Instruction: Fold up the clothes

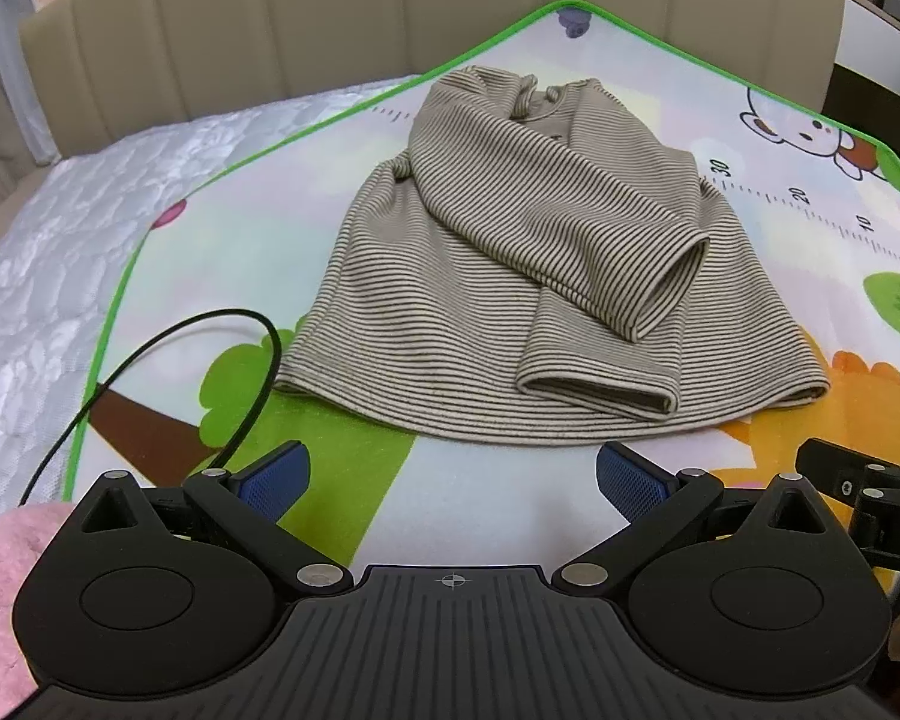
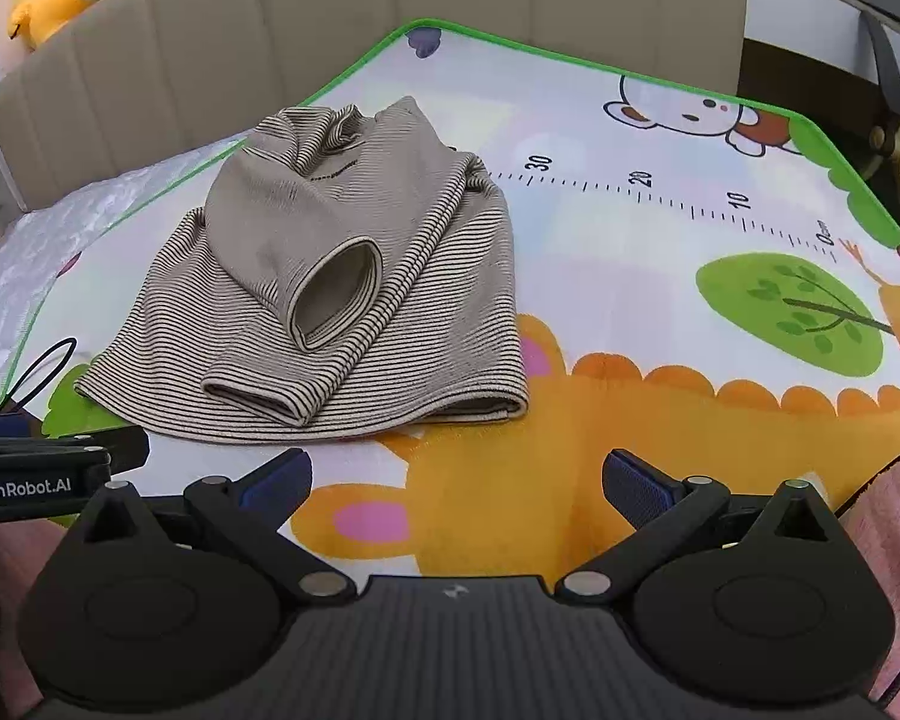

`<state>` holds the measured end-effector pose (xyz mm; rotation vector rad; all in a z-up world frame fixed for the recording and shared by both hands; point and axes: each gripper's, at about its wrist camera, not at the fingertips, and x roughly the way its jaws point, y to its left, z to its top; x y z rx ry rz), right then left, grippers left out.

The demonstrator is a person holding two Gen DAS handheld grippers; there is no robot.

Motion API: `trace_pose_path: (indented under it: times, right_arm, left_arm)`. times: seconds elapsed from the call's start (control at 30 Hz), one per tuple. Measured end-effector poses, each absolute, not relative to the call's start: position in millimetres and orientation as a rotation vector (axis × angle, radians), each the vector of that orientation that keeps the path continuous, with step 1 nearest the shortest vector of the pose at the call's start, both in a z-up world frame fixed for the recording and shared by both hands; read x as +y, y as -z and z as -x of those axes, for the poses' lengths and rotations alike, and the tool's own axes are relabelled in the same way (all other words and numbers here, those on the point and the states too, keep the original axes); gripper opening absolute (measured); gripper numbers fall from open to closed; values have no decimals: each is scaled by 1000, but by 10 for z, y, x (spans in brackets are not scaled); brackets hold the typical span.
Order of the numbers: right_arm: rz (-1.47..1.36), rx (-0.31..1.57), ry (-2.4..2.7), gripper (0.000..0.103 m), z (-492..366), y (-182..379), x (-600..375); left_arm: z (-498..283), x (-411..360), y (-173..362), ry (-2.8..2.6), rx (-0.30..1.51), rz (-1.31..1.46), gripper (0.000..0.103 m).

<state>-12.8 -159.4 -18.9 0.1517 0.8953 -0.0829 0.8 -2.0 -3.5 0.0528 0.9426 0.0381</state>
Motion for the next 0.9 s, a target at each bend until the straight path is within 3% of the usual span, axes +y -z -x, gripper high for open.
trace_pose_path:
  times: [0.9]
  right_arm:
    - [-167,895,94,103,131,191,-1626]
  left_arm:
    - [-9,-36,40,-27,948,-62,103]
